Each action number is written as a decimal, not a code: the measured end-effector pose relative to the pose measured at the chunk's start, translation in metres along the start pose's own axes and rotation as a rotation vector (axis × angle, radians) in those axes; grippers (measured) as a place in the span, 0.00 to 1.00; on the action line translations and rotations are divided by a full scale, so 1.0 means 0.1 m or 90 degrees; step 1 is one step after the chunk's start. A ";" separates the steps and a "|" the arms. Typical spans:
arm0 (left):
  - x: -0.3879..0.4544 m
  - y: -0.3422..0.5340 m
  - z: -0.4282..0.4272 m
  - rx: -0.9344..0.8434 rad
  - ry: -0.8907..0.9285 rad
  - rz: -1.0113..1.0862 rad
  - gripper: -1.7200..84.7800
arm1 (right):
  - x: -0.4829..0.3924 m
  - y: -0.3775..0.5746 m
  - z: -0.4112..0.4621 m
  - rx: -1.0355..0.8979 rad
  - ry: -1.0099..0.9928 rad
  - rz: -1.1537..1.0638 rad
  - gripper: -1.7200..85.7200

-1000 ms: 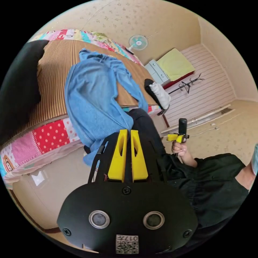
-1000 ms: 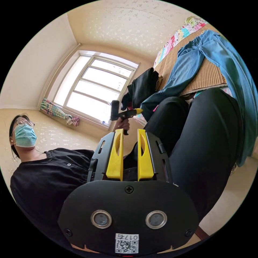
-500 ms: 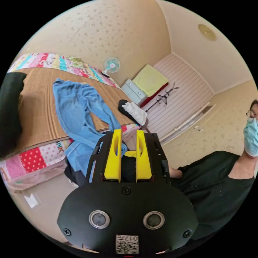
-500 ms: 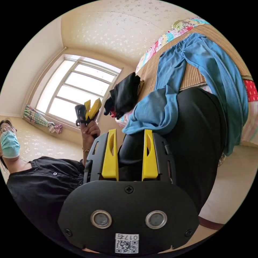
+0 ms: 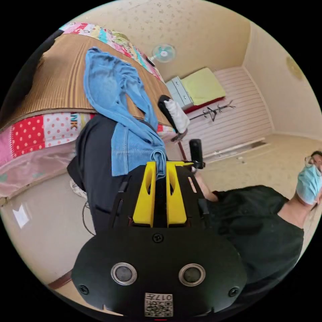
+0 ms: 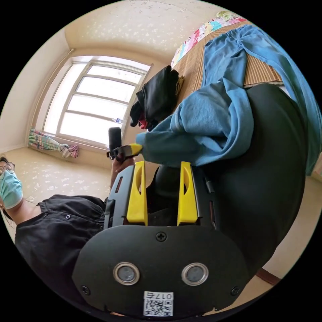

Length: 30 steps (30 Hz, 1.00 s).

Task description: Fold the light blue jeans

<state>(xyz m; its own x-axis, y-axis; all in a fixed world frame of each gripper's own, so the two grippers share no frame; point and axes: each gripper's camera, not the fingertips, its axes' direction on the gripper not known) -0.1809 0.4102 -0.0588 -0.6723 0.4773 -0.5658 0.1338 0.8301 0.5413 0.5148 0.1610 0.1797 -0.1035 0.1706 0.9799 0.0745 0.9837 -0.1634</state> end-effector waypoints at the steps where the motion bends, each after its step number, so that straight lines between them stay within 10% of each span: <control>1: 0.12 0.02 0.03 -0.017 0.010 0.008 0.08 | 0.01 0.00 0.01 -0.004 -0.017 0.003 0.17; 7: 1.03 0.13 0.15 -0.209 0.119 0.141 0.07 | -0.16 0.14 0.00 -0.082 -0.152 -0.060 0.04; 14: 0.81 -0.10 -0.54 0.038 -0.320 -0.014 0.17 | -0.48 0.30 -0.48 -0.090 -0.135 -0.143 0.02; 22: 0.33 -0.48 -0.49 -0.019 -0.303 -0.065 0.09 | -0.25 0.23 -0.44 -0.088 -0.064 -0.068 0.03; 30: -0.68 -0.07 -1.72 0.361 0.389 -0.244 0.01 | -0.11 0.27 -0.09 -0.094 -0.049 -0.011 0.09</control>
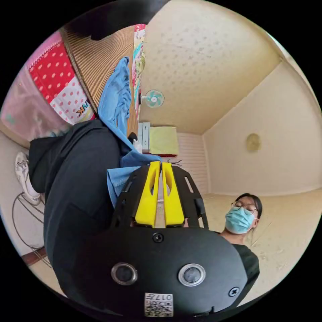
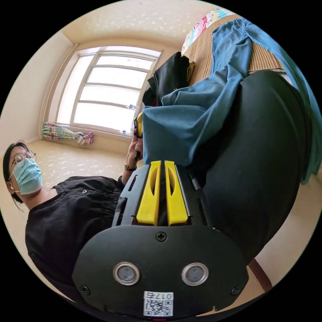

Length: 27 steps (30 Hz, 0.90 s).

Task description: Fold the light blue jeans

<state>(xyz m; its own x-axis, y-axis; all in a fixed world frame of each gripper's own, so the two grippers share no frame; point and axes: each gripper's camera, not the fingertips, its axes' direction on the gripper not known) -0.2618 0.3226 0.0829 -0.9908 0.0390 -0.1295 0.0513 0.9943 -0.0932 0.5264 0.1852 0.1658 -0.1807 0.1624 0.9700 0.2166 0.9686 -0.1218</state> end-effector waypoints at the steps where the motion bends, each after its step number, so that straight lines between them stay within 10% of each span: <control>1: -0.01 -0.02 -0.05 0.009 0.014 -0.006 0.01 | 0.00 -0.02 0.04 -0.007 0.011 0.006 0.10; 16: 0.02 -0.05 -0.21 0.042 0.048 -0.048 0.01 | -0.10 -0.41 0.79 -0.037 0.193 0.059 0.08; 27: 0.96 0.64 0.47 -0.212 -0.053 0.160 0.01 | -0.76 0.08 -0.54 0.112 -0.193 -0.202 0.03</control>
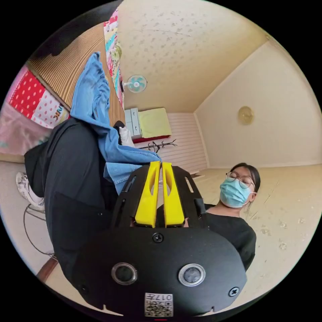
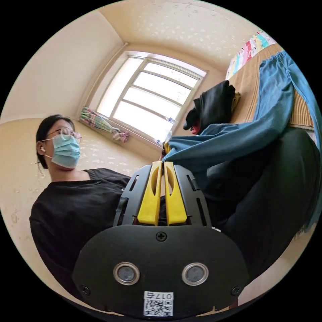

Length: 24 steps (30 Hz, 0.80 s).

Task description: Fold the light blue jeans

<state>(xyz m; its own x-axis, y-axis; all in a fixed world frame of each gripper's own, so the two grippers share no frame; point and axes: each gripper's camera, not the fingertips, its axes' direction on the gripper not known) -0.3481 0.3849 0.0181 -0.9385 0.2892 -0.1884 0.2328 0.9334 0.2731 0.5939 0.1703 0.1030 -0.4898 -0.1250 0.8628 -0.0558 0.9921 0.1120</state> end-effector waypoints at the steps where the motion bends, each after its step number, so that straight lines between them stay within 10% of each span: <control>1: 0.13 0.02 0.08 -0.034 -0.016 0.019 0.01 | -0.04 0.01 -0.08 0.015 -0.021 -0.005 0.03; 6: 0.78 0.41 0.85 -0.322 -0.158 0.139 0.01 | 0.00 0.12 -0.22 -0.067 0.084 0.111 0.03; 12: -0.28 0.50 0.98 -0.221 -0.397 -0.089 0.15 | 0.53 0.39 0.28 -0.328 0.441 0.264 0.03; 24: -1.20 0.70 2.25 -0.345 -0.240 -0.051 0.06 | 0.36 0.07 0.17 -0.202 0.225 0.162 0.03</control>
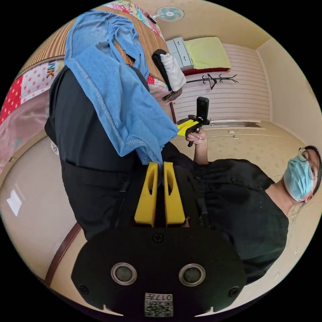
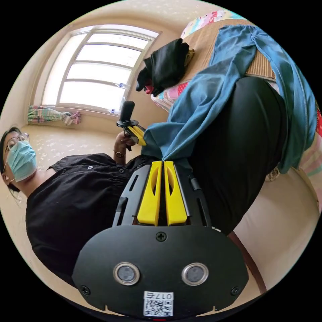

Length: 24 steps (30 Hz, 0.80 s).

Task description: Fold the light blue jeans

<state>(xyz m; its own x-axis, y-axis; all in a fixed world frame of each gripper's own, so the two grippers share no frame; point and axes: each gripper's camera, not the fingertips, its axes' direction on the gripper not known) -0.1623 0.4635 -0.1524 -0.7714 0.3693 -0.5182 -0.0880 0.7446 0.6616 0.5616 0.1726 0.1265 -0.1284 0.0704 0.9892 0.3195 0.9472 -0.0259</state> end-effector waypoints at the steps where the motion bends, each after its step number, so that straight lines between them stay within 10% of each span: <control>1: 0.08 0.01 -0.08 0.012 0.021 0.028 0.06 | -0.05 -0.01 -0.06 0.021 -0.025 -0.015 0.03; 7: 0.76 0.33 -0.66 0.060 0.028 0.182 0.06 | -0.50 -0.14 -0.36 0.109 -0.082 -0.098 0.03; 16: -0.57 0.53 0.31 -0.155 -0.075 -0.135 0.12 | 0.51 -0.25 0.64 -0.081 -0.030 0.069 0.03; 24: -0.72 0.65 -0.30 0.073 -0.136 -0.173 0.11 | 1.30 -0.33 -0.06 0.197 0.455 0.159 0.07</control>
<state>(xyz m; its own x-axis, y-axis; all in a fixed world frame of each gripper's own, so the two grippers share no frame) -0.1310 0.4686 -0.0564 -0.5790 0.2479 -0.7767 -0.1919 0.8844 0.4254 0.5400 0.1490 0.2572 0.5751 0.1732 0.7995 -0.0272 0.9808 -0.1929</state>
